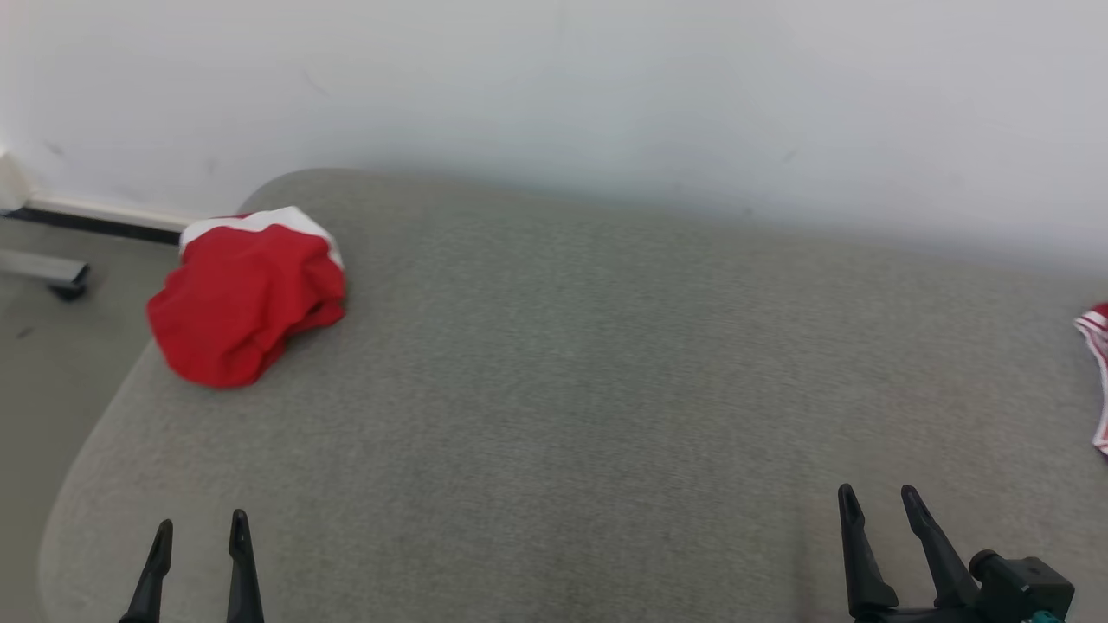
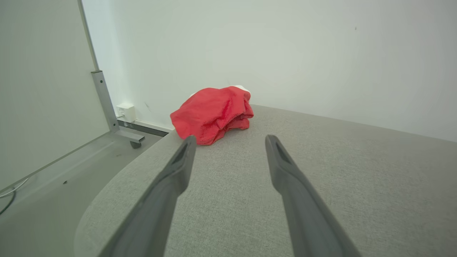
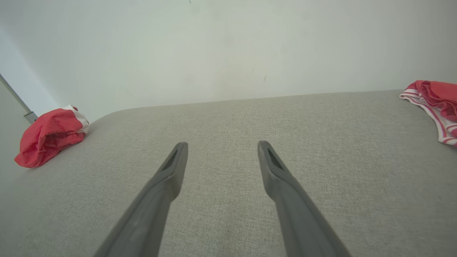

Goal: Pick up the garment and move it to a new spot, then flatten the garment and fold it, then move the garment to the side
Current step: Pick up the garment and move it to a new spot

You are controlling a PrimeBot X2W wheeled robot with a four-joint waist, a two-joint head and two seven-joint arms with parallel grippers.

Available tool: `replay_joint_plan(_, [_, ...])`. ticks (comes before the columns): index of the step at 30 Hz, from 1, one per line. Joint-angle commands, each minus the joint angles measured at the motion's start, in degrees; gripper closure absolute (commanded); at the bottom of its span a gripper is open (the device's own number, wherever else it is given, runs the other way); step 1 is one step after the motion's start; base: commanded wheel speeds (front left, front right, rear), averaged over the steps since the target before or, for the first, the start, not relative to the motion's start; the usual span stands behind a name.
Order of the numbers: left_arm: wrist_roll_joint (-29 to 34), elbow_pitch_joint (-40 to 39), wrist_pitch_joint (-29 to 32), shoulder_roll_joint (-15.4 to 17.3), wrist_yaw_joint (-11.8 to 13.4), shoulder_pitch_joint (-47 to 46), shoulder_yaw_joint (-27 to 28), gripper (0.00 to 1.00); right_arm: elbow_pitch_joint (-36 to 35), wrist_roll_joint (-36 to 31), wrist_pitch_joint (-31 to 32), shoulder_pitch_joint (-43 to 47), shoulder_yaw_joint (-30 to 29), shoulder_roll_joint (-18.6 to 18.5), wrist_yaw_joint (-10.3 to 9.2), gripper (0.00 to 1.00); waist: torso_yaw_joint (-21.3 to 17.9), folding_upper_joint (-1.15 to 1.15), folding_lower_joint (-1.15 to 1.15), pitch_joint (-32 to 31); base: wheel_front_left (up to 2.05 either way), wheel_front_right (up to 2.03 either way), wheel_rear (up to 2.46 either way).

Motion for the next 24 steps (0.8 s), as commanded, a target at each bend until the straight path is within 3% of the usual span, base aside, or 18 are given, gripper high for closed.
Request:
replay_joint_plan(1, [-0.10,-0.27,-0.17,-0.24,0.23,0.69,0.17,0.00,-0.12,-0.28,0.06,-0.26,-0.03,-0.32,-0.11,0.00,5.64,0.00,0.00,0.89,0.00,0.00,0.00])
replay_joint_plan(10, [-0.53,-0.14,-0.17,-0.43,0.37,0.89,1.50,0.00,-0.15,-0.74,0.31,-1.05,0.82,-0.73,-0.11,0.00,11.92,0.00,0.00,1.43,0.00,0.00,0.00])
replay_joint_plan(24, [-0.87,-0.52,-0.17,-0.92,0.56,0.93,2.93,0.00,-0.43,-0.81,0.69,-1.45,1.36,-1.06,-0.11,0.00,13.34,0.00,0.00,1.85,0.00,0.00,0.00])
